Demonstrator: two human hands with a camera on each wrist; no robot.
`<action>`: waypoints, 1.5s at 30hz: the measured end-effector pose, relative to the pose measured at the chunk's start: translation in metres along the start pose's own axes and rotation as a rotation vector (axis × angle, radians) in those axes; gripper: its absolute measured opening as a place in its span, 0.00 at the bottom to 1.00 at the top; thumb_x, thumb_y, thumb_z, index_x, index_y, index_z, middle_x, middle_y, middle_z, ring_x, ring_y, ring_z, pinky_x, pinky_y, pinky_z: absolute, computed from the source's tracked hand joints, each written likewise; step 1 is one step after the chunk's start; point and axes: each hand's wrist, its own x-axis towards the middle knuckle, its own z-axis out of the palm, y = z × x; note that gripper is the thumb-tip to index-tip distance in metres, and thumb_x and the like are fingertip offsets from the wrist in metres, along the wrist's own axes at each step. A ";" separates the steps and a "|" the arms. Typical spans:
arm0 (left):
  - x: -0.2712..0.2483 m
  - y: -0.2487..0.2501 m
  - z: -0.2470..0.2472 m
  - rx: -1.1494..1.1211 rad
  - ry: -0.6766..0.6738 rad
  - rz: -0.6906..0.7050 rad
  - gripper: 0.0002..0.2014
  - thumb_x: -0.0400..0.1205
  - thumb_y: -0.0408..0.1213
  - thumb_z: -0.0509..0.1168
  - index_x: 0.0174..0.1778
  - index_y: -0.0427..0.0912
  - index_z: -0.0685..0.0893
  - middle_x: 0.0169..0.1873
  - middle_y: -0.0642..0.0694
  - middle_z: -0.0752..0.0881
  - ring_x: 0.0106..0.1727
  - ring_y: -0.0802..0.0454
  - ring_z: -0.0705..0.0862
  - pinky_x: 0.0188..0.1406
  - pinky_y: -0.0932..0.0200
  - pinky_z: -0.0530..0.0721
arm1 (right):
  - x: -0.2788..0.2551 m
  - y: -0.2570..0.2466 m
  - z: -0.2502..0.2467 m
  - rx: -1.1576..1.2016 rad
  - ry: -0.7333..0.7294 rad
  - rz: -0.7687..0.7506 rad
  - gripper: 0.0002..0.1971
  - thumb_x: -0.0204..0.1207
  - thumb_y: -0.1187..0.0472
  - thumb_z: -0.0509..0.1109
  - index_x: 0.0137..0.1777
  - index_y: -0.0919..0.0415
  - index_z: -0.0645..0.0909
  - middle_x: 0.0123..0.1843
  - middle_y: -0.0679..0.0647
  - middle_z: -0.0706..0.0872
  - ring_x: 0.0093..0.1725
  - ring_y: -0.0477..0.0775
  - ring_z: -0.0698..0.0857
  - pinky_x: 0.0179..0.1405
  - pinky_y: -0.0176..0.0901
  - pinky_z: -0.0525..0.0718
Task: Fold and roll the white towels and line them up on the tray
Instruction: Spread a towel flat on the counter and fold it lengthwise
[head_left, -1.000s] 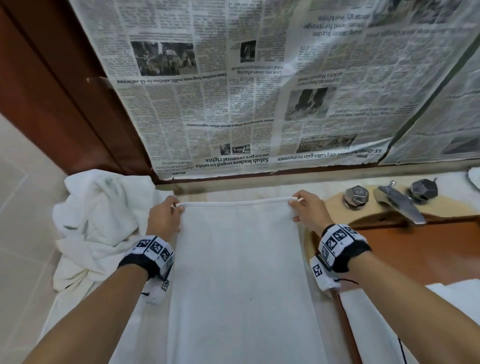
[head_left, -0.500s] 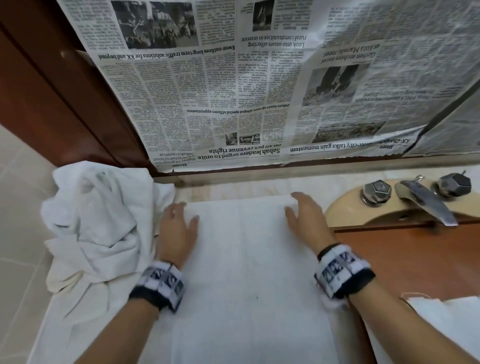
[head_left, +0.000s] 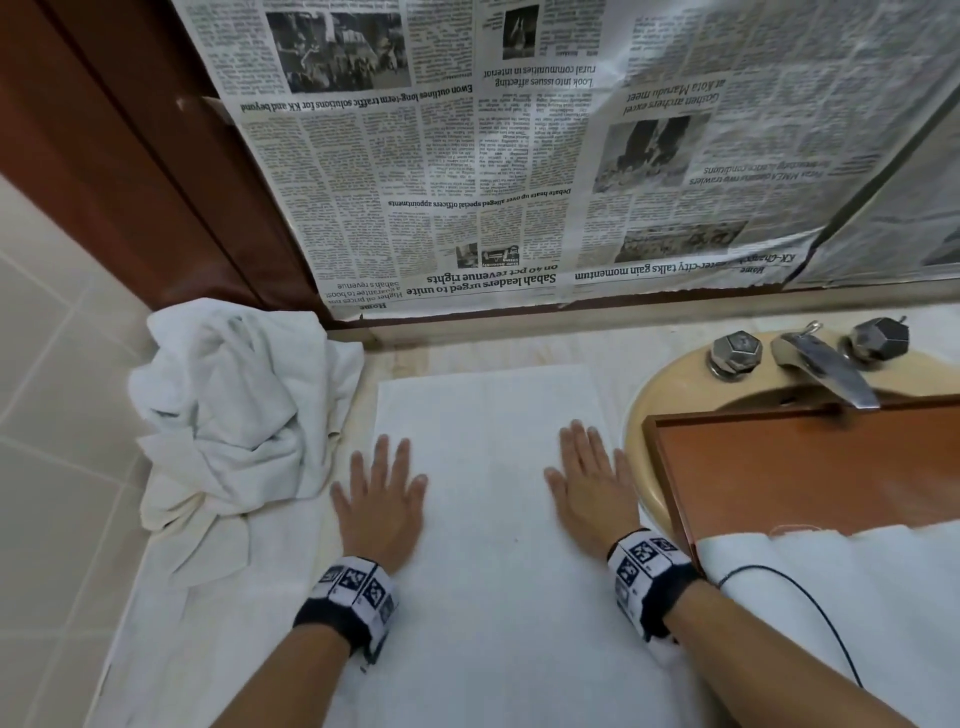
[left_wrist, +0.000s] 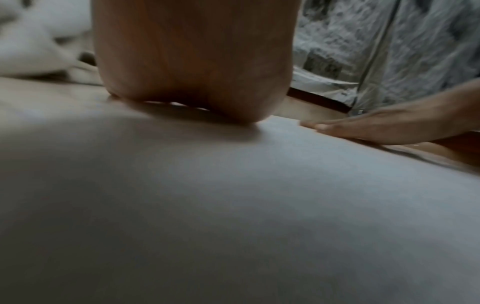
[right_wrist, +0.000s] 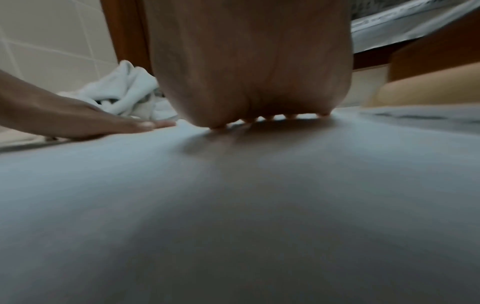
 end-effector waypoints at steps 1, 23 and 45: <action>-0.008 0.000 0.000 -0.022 0.005 -0.024 0.38 0.80 0.66 0.27 0.88 0.61 0.47 0.88 0.56 0.44 0.89 0.45 0.43 0.84 0.31 0.45 | -0.007 -0.003 0.001 0.022 0.018 -0.006 0.41 0.75 0.38 0.21 0.87 0.55 0.34 0.88 0.49 0.32 0.87 0.50 0.35 0.85 0.56 0.34; -0.206 -0.013 0.041 -0.040 -0.105 0.197 0.38 0.79 0.65 0.24 0.88 0.57 0.39 0.85 0.56 0.32 0.88 0.50 0.36 0.83 0.37 0.39 | -0.193 -0.055 0.079 0.022 -0.013 -0.150 0.34 0.87 0.40 0.37 0.87 0.55 0.57 0.88 0.48 0.54 0.86 0.54 0.57 0.81 0.56 0.44; -0.249 -0.040 0.071 -0.107 0.157 -0.042 0.36 0.87 0.61 0.36 0.89 0.47 0.49 0.88 0.49 0.47 0.89 0.49 0.47 0.85 0.37 0.42 | -0.240 -0.010 0.111 0.026 0.202 -0.071 0.34 0.86 0.40 0.35 0.88 0.56 0.43 0.89 0.49 0.43 0.87 0.47 0.41 0.85 0.55 0.38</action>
